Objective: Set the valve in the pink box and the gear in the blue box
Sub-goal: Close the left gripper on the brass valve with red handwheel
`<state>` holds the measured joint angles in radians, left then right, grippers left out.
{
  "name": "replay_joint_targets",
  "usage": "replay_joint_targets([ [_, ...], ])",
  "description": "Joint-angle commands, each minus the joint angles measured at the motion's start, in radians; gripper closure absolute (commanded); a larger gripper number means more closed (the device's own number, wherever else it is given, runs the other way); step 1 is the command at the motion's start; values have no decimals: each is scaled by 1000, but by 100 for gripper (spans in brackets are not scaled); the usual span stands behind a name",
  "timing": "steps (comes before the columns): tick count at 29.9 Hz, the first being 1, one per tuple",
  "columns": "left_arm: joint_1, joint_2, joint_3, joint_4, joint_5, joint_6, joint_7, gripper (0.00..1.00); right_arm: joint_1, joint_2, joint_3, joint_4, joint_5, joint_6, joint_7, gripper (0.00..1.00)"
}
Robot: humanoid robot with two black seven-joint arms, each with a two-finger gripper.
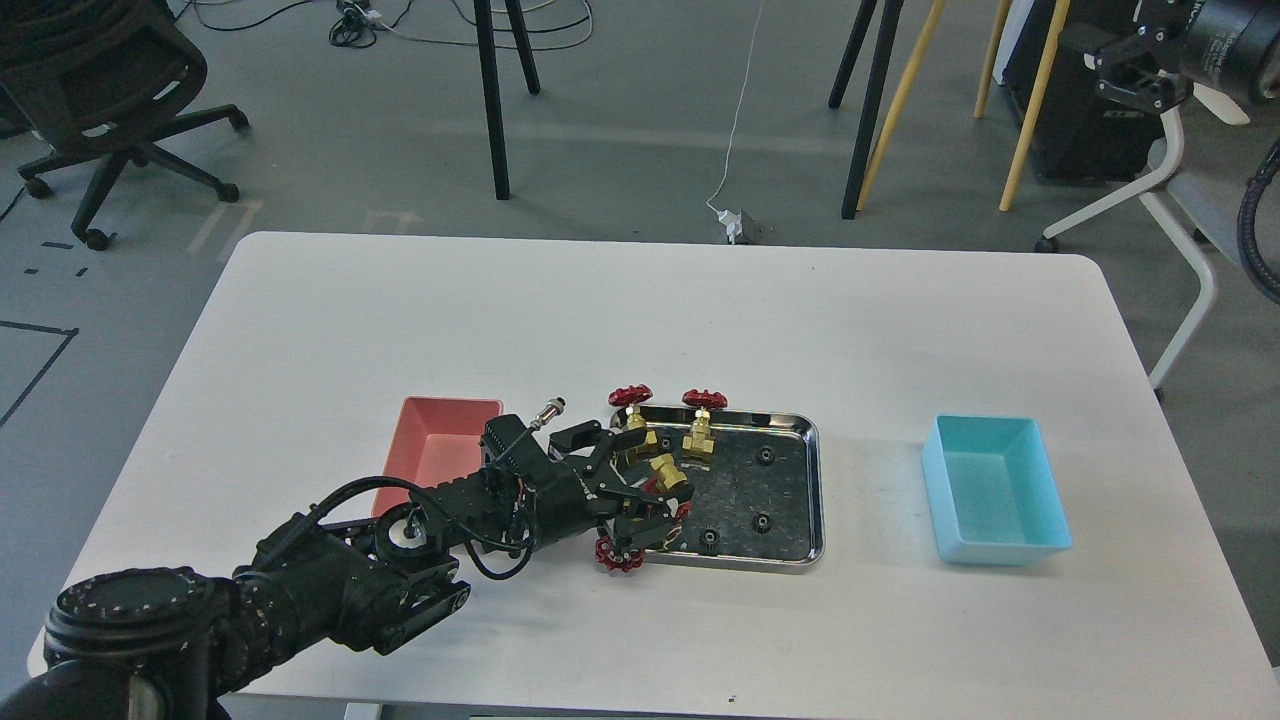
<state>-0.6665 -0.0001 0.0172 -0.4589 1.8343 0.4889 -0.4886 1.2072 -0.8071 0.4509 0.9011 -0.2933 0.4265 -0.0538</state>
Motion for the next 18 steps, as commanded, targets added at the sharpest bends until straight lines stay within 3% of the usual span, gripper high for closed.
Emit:
replay_joint_targets([
  [1, -1, 0, 13, 0, 7, 0, 0, 26, -2, 0, 0, -1, -3, 0, 0, 1],
  [7, -2, 0, 46, 2, 7, 0, 0, 37, -6, 3, -1, -7, -27, 0, 2, 1],
  [12, -1, 0, 47, 2, 8, 0, 0, 61, -11, 5, -1, -15, -29, 0, 2, 1],
  [18, -1, 0, 46, 0, 7, 0, 0, 80, -11, 6, -21, -16, -29, 0, 3, 1],
])
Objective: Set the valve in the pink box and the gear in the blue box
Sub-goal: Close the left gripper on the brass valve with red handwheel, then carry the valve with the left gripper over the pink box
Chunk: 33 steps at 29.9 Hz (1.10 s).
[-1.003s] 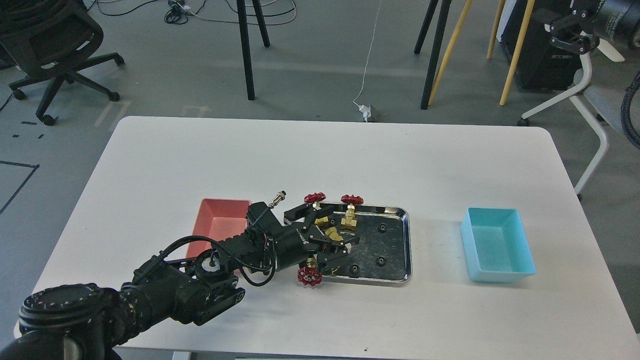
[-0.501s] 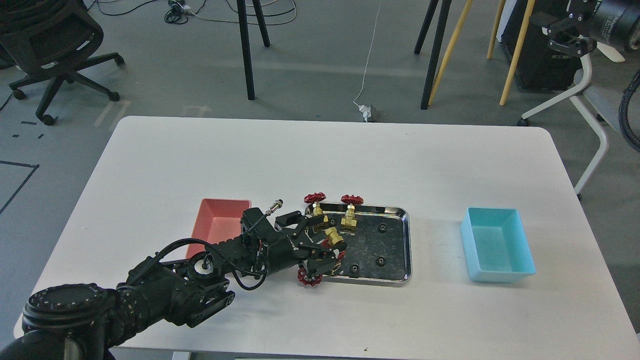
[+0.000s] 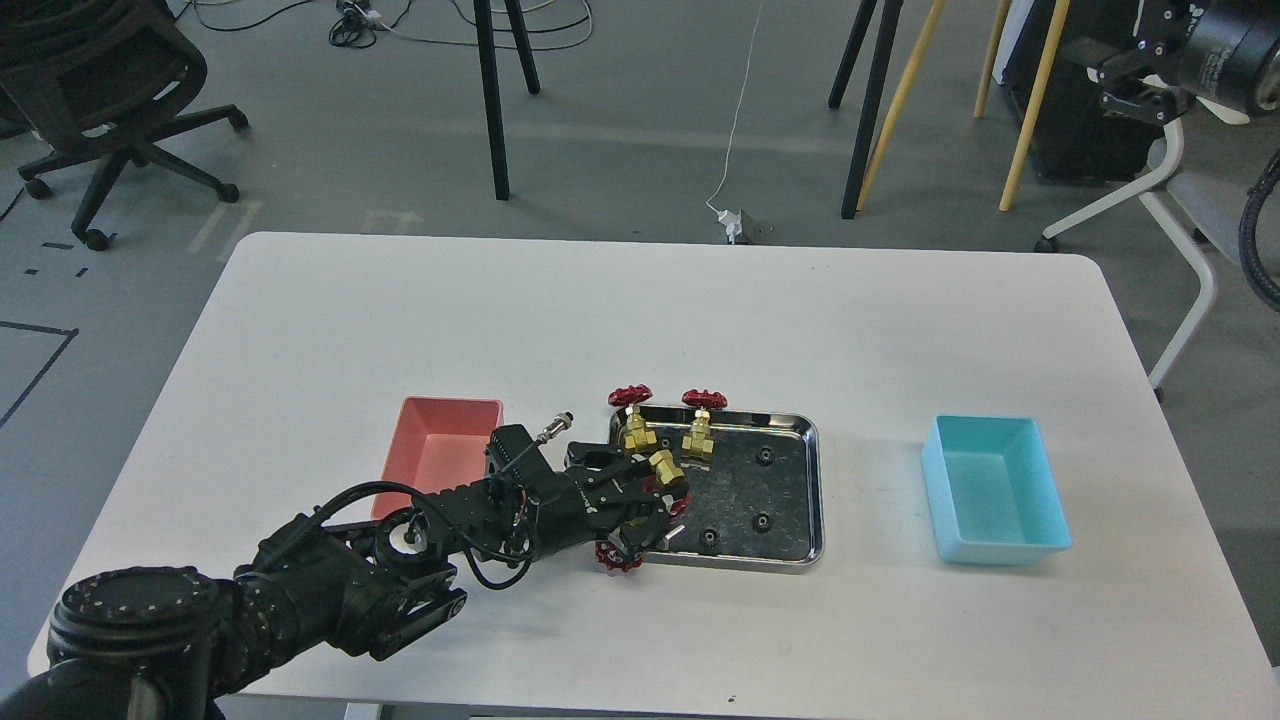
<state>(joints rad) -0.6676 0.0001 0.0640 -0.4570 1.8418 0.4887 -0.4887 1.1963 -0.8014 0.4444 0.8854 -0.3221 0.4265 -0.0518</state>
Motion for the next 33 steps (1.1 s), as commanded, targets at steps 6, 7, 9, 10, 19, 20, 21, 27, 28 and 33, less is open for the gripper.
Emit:
replay_joint_targets([
  [6, 0, 0, -1, -2, -4, 0, 0, 95, 2, 1, -21, -11, 0, 0, 3, 1],
  [7, 2, 0, -1, -3, -4, 0, 0, 95, 0, 1, -21, -16, 0, 0, 3, 1],
  [9, -1, 0, -3, -8, -4, 0, 0, 95, 0, 2, -23, -20, 0, 0, 3, 1],
  [10, -6, 0, -4, -15, -9, 0, 0, 95, 0, 2, -23, -22, 0, 0, 3, 1],
  [19, -40, 36, -52, -176, -108, 0, 0, 94, 5, 27, -24, -54, 0, 0, 3, 1],
  [20, -43, 64, -53, -195, -113, 0, 0, 94, 5, 28, -24, -59, 0, 0, 3, 1],
  [21, -47, 101, -55, -218, -121, 0, 0, 94, 5, 33, -24, -63, 0, 0, 3, 1],
  [27, -58, 384, -58, -403, -138, 0, 0, 93, 5, 48, -24, -66, 0, 0, 3, 1],
  [28, -56, 435, -58, -440, -138, 0, 0, 93, 5, 50, -24, -66, 0, 0, 3, 1],
  [33, -53, 632, -50, -552, -136, 0, 0, 92, 6, 53, -23, -74, 0, -2, 4, 1],
])
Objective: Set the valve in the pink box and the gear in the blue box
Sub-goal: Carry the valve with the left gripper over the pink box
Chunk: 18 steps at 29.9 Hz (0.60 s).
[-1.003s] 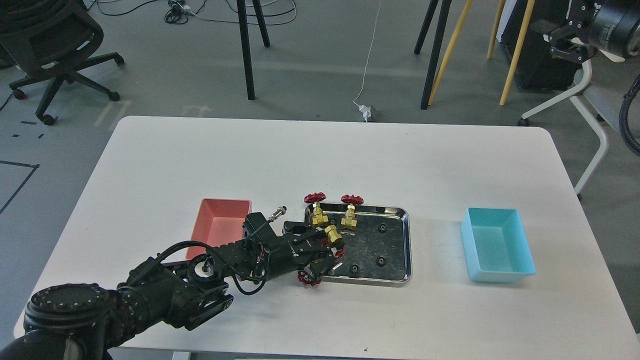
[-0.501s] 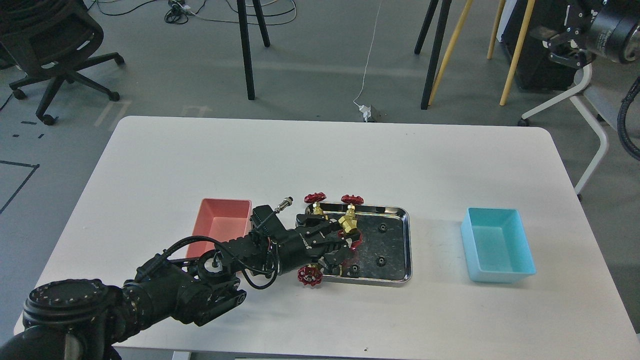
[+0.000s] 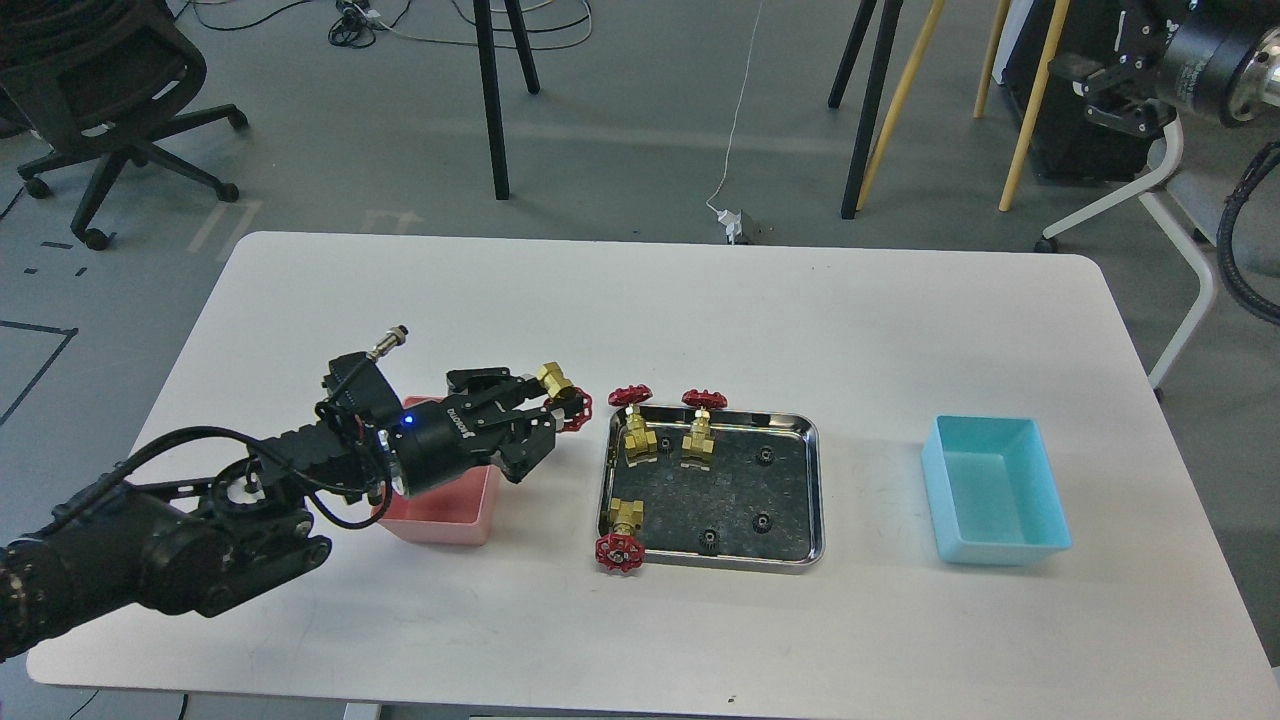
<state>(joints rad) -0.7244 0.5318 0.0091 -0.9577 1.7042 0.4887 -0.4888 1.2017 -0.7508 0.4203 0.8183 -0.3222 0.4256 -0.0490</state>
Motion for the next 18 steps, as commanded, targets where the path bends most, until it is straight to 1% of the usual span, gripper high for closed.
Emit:
replay_joint_targets([
  [1, 6, 123, 6, -61, 2, 0, 0, 93, 1, 2, 2, -16, 0, -1, 1, 1],
  [4, 14, 181, 11, -75, 2, 0, 0, 93, 6, 21, 2, -37, 0, -1, 1, 1],
  [8, 60, 209, 9, -67, 3, 0, 0, 93, 6, 22, 2, -41, 0, -1, 1, 1],
  [15, 125, 188, -1, -16, -5, 0, 0, 91, 6, 30, 0, -41, 0, -1, 1, 1],
  [17, 126, 160, -1, 13, -8, 0, 0, 88, 6, 30, 0, -41, 0, 1, 1, 1],
  [18, 126, 146, -1, 26, -8, 0, 0, 85, 6, 30, 0, -41, -1, -1, 1, 1],
])
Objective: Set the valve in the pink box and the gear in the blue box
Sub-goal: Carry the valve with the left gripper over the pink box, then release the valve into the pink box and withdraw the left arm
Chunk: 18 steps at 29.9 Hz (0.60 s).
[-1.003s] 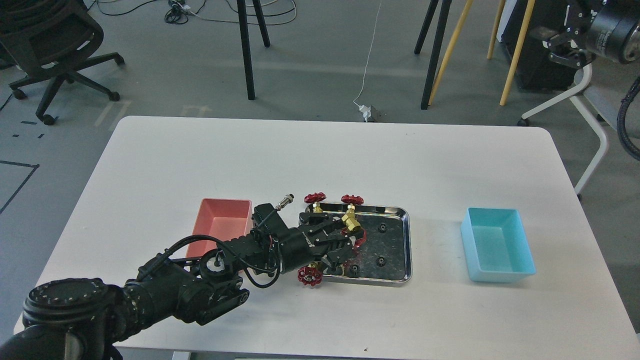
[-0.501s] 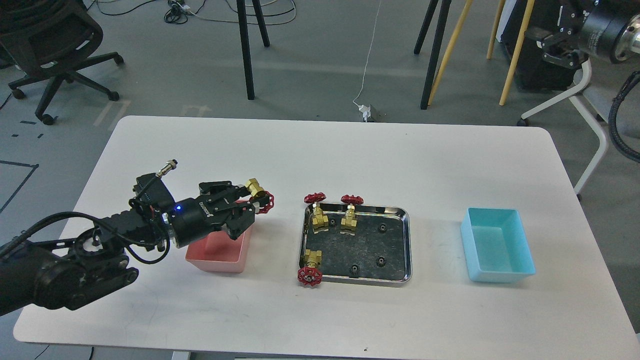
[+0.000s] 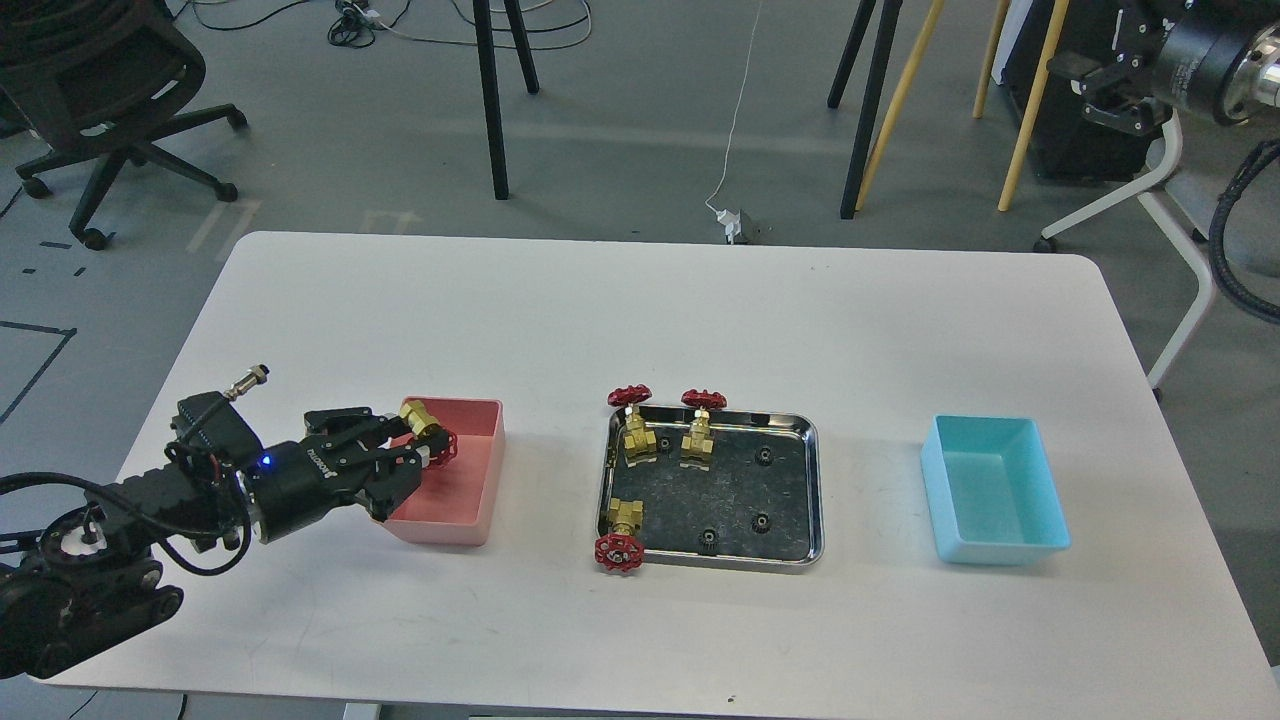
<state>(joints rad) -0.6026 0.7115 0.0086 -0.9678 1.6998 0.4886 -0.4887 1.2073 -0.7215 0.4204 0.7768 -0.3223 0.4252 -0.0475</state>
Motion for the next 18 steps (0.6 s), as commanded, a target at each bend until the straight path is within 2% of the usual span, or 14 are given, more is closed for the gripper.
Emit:
replay_joint_targets([
  [1, 4, -44, -2, 47, -5, 0, 0, 81, 0, 1, 0, 1, 0, 0, 0, 1],
  [9, 6, -52, -6, 49, -19, 0, 0, 34, 2, 2, 1, 1, 0, -2, 0, 1],
  [13, 6, -67, -18, 47, -72, 0, 0, 25, 2, 2, 3, 2, 0, -3, 0, 1],
  [18, 1, -78, -18, 47, -111, 0, 0, 19, 2, 8, 3, 2, 0, -6, 0, 1],
])
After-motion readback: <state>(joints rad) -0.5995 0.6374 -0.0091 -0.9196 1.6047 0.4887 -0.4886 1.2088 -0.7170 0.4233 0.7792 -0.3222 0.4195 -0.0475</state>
